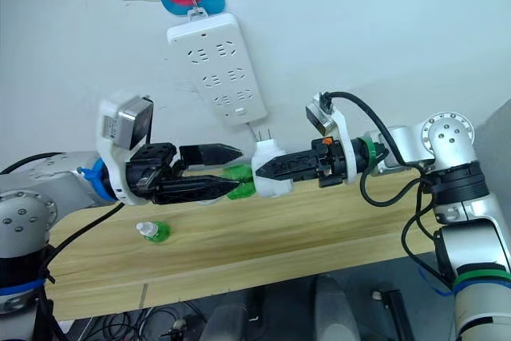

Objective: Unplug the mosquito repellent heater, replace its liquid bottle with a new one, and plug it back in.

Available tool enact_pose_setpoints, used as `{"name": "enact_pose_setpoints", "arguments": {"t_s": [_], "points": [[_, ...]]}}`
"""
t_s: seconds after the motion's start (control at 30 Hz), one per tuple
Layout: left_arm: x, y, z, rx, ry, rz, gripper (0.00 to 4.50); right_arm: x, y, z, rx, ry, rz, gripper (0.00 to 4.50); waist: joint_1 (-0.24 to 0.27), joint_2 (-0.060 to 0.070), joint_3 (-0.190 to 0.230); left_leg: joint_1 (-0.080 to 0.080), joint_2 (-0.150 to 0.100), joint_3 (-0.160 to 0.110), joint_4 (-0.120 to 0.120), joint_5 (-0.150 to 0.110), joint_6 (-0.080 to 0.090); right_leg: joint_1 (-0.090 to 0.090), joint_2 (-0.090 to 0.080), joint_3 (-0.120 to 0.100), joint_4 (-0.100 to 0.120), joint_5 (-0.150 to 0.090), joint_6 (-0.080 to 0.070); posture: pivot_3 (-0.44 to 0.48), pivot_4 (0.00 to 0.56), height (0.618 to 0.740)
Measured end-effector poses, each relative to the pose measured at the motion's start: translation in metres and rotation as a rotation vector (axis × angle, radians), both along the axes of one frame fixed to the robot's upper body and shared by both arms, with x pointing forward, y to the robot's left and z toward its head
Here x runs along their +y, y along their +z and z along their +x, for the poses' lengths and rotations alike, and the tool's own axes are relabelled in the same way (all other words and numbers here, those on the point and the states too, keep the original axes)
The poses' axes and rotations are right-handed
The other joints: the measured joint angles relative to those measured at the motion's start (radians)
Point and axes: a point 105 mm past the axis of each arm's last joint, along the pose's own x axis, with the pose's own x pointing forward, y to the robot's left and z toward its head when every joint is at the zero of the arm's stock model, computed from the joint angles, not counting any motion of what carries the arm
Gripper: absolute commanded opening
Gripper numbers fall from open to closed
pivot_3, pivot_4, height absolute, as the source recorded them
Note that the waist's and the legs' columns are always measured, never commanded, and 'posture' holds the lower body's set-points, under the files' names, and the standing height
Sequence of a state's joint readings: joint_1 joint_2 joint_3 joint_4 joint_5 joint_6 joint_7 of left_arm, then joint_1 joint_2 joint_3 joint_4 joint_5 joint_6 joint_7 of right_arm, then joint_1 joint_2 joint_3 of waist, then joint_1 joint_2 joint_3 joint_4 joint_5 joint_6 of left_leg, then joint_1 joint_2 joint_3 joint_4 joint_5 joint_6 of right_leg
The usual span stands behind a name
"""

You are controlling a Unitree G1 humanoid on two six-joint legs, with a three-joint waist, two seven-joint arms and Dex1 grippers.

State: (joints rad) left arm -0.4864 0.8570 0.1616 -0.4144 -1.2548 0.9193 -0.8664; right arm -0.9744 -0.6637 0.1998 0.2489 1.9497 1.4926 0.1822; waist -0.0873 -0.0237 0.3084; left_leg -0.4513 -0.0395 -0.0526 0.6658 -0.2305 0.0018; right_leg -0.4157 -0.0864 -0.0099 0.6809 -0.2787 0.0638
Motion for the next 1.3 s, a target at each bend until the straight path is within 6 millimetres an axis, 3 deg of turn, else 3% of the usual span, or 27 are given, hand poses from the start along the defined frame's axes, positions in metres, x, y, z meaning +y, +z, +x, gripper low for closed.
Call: {"name": "enact_pose_setpoints", "arguments": {"t_s": [0.27,0.47,0.7,1.03,1.3], "points": [[0.002,0.001,0.004,-0.17,0.043,0.015,4.48,-0.003,0.0,0.009,0.032,-0.042,0.02,3.01,0.001,0.0,0.0,0.0,0.0,0.0,0.0,0.0,0.0,0.0,0.0,0.0,0.0,0.0,0.0,-0.118,0.301,0.734],[0.007,0.01,0.019,-0.537,0.155,0.06,4.48,-0.004,0.005,0.012,0.03,-0.058,0.054,3.01,0.003,0.0,0.0,0.0,0.0,0.001,0.0,0.0,0.0,0.0,0.0,0.0,0.0,0.0,0.0,-0.117,0.293,0.734],[0.003,-0.003,0.023,-0.939,0.124,0.172,4.48,-0.001,0.006,0.016,0.039,-0.07,0.074,3.01,0.003,0.0,0.0,0.0,0.0,0.001,0.0,0.0,0.0,0.0,-0.003,0.0,-0.001,0.0,0.0,-0.116,0.291,0.734],[0.009,-0.016,0.023,-1.244,0.105,0.27,4.48,0.0,0.007,0.019,0.051,-0.076,0.077,3.01,0.003,0.0,0.0,0.0,0.0,0.0,0.0,0.0,0.0,0.0,-0.004,0.0,0.0,0.0,0.0,-0.114,0.298,0.734],[0.011,-0.012,0.028,-1.431,0.136,0.264,4.48,0.0,0.009,0.021,0.065,-0.08,0.095,3.01,0.002,0.0,0.0,0.0,0.0,0.0,0.0,0.0,0.0,0.0,-0.004,-0.001,0.0,0.0,0.0,-0.114,0.306,0.734]]}}
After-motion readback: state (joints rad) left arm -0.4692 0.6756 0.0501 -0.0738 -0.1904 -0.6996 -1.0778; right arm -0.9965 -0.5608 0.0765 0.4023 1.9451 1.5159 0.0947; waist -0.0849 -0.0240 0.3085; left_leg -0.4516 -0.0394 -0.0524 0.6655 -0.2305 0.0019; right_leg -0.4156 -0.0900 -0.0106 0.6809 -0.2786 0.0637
